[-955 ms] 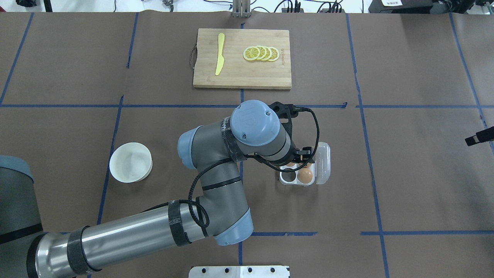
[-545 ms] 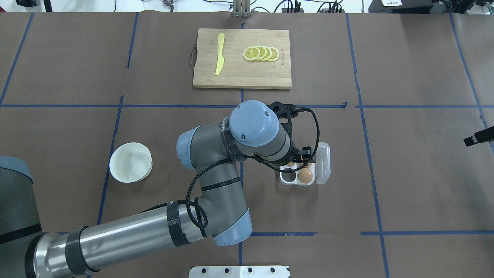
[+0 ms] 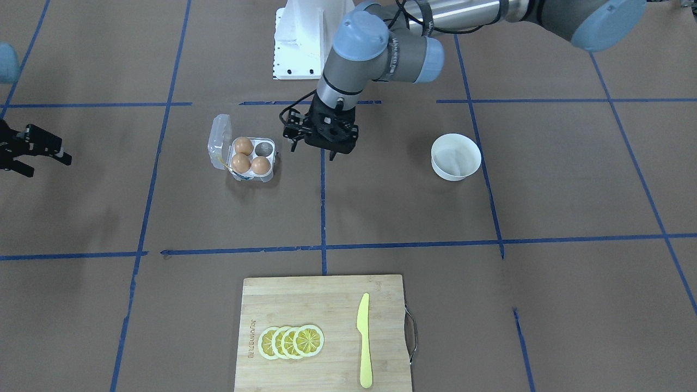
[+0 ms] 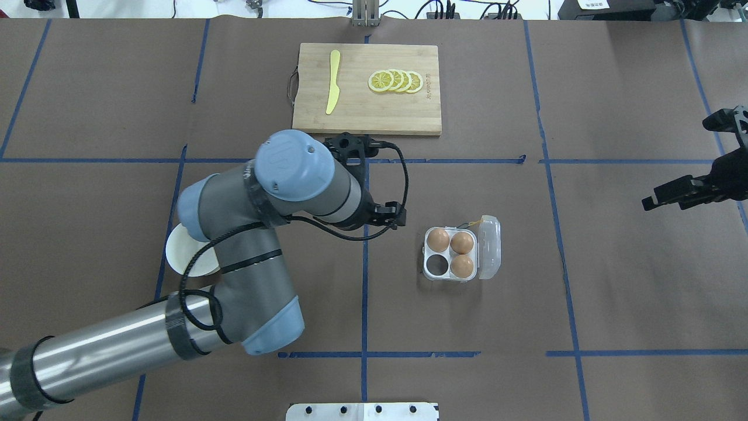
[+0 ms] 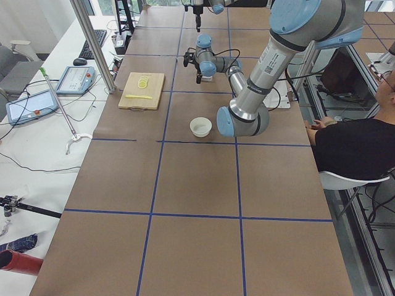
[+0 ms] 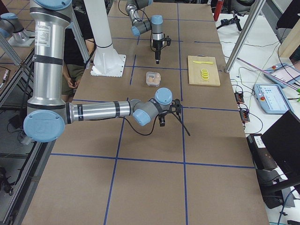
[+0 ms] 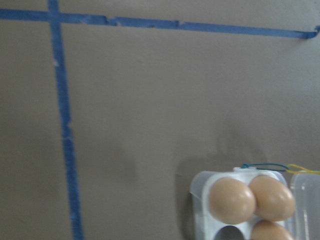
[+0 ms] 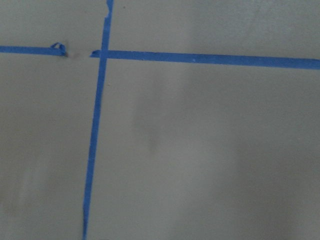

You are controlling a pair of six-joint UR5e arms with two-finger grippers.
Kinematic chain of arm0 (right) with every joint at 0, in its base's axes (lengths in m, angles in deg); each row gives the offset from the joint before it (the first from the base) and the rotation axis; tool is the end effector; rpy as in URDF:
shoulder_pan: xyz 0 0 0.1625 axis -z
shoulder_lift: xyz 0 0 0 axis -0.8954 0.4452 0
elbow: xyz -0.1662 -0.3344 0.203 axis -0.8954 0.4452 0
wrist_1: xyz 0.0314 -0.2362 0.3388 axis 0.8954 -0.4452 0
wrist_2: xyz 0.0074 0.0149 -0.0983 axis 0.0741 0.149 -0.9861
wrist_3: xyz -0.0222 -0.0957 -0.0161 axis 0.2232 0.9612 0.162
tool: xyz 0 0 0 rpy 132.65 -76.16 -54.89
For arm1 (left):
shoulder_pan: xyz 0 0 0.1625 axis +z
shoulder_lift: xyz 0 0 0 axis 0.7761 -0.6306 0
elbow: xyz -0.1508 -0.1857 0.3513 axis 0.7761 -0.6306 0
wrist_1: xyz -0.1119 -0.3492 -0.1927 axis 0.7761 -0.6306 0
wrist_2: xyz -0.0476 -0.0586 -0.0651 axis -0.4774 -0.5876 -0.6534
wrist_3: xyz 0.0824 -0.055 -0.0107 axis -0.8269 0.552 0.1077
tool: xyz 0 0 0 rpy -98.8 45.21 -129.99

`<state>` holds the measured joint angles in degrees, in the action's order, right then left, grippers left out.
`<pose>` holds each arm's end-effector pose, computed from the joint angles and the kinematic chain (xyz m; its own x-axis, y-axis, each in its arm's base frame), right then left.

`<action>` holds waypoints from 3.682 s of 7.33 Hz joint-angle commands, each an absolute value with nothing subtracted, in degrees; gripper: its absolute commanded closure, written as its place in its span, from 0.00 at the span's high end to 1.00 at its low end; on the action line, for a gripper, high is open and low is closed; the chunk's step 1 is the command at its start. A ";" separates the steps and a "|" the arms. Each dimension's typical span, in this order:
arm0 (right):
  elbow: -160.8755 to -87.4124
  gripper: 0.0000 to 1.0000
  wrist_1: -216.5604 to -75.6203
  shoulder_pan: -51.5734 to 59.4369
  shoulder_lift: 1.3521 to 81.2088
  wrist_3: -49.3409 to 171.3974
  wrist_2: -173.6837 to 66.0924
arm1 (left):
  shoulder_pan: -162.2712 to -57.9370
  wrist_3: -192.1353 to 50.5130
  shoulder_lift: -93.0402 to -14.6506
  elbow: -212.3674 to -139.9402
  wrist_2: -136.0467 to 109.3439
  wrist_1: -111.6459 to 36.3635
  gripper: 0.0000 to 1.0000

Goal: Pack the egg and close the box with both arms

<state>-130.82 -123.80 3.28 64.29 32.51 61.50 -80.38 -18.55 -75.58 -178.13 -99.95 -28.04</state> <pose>-0.1901 -0.4520 0.5226 0.4913 -0.0874 0.8666 0.0270 0.9960 0.0851 0.5525 -0.4300 0.1667 0.4793 0.1559 -0.8637 0.0471 0.9781 0.2026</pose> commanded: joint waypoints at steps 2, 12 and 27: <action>-137.23 1.00 -123.22 21.67 55.27 6.41 46.89 | -94.18 -41.07 -63.73 -186.07 -101.93 -25.86 0.90; -148.22 1.00 -147.13 9.83 48.14 11.44 55.59 | -125.22 -84.37 -40.25 -185.04 -116.70 -26.30 0.93; -133.80 1.00 -161.63 -24.42 67.09 77.27 60.29 | -143.63 -99.43 -31.88 -179.32 -121.98 -15.93 1.00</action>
